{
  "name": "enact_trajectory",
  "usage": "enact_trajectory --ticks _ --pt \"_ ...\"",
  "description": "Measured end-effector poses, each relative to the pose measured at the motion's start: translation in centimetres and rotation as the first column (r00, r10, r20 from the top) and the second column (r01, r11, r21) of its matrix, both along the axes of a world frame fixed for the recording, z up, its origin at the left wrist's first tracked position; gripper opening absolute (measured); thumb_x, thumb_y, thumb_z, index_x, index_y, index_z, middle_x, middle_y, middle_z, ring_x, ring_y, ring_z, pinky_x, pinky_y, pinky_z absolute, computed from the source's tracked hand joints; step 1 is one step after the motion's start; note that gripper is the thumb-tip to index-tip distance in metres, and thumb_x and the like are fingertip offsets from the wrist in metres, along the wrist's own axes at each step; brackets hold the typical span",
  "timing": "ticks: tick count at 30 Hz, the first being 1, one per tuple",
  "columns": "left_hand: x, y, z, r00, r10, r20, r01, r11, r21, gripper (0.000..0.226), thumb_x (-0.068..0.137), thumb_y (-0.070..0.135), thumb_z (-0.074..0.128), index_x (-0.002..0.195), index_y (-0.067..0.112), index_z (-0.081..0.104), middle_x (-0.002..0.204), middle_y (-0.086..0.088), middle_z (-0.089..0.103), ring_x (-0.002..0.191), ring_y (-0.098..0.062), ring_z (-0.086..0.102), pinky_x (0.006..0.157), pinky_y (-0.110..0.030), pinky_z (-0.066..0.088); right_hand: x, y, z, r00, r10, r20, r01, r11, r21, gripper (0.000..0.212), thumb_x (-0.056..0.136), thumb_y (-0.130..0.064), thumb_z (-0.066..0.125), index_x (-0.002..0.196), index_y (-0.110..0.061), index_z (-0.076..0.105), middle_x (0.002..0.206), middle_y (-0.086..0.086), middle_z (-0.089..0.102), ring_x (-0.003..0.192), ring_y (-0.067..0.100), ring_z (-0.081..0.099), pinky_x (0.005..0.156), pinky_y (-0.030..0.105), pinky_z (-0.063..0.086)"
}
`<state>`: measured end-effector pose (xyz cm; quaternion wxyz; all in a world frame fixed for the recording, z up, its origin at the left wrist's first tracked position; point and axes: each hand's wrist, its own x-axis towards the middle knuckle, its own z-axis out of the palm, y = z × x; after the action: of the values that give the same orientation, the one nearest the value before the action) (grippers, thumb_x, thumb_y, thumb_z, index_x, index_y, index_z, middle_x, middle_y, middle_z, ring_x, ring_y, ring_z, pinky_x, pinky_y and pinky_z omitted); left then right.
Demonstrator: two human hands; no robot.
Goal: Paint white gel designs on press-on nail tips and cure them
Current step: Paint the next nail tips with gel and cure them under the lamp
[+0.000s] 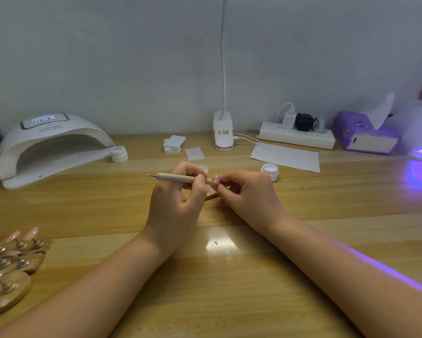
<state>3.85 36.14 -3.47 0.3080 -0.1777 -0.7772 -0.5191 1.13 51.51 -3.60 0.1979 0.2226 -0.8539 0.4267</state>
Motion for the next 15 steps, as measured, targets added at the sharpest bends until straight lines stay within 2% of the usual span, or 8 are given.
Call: enact_trajectory --ticks 7,10,15 --pt "0.36 0.06 0.79 0.993 -0.032 -0.118 0.051 0.985 0.166 0.008 0.093 0.022 0.048 0.092 0.023 0.056 0.08 0.005 0.064 0.072 -0.01 0.063 0.065 -0.013 0.048 -0.17 -0.01 -0.1 1.0 -0.009 0.002 0.009 1.0 -0.005 0.01 0.086 -0.009 0.07 0.093 -0.011 0.076 0.084 -0.001 0.074 0.074 0.015 0.068 0.078 0.039 0.054" --pt "0.22 -0.09 0.83 0.992 -0.016 -0.128 0.038 0.984 0.171 0.008 0.093 0.025 0.048 0.094 0.025 0.056 0.081 0.01 0.064 0.079 -0.007 0.064 0.07 -0.014 0.048 -0.14 0.03 -0.12 1.0 -0.006 0.0 0.006 1.0 -0.011 0.01 0.085 -0.009 0.07 0.093 -0.011 0.076 0.085 -0.001 0.074 0.074 0.016 0.069 0.078 0.04 0.054" --pt "-0.06 -0.31 0.65 0.994 0.021 -0.112 -0.003 0.987 0.161 0.013 0.095 0.016 0.047 0.097 0.028 0.053 0.088 0.004 0.062 0.084 -0.007 0.063 0.073 -0.015 0.048 -0.16 0.06 -0.1 1.0 0.004 0.01 -0.004 1.0 -0.022 0.011 0.086 -0.008 0.069 0.094 -0.01 0.076 0.086 -0.002 0.073 0.073 0.014 0.068 0.078 0.038 0.055"
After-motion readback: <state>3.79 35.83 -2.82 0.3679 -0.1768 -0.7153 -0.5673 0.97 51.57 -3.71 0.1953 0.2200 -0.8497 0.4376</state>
